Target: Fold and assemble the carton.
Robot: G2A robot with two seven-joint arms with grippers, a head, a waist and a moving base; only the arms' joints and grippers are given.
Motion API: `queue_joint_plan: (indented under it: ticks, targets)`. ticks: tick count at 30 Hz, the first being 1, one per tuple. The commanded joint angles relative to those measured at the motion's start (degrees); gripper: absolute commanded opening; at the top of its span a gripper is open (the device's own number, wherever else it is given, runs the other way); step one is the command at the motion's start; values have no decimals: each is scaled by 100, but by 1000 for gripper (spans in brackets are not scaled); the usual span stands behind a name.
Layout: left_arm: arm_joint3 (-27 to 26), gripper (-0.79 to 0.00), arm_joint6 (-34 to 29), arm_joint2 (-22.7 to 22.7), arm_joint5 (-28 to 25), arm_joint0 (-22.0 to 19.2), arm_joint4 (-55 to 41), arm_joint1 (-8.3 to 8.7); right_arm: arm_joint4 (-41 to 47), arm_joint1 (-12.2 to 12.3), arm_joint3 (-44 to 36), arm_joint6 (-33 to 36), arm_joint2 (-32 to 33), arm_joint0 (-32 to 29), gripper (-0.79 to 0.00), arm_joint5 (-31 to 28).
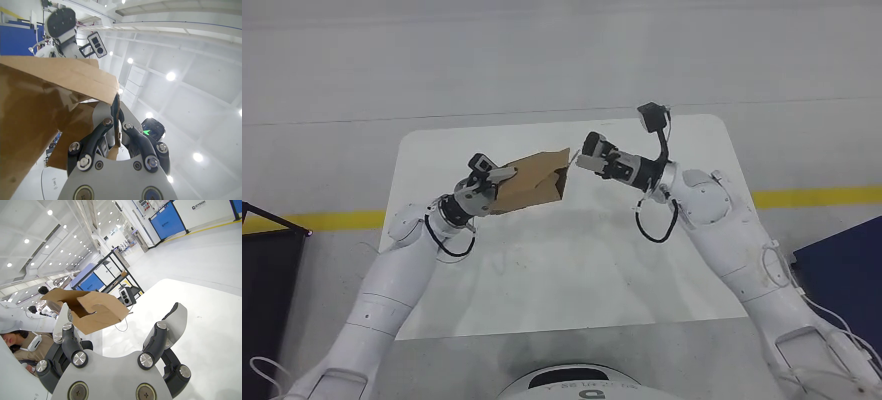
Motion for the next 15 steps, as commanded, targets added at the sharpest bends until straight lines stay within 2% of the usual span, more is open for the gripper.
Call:
queue_joint_plan:
  ticks: [1,4,9,15]
  targets:
    - [34,-785,65,5,-42,-9,-1,-15,-208,24,-201,37,47,-114,0,-44]
    - [66,-785,84,22,-63,-31,25,-33,-541,49,-465,220,33,-194,0,55]
    - [87,-785,61,31,-81,-50,39,-58,-986,27,-659,238,-98,-148,0,621]
    - [106,-785,-32,-55,-86,-22,2,-65,-781,-6,-517,-19,-107,-127,0,483]
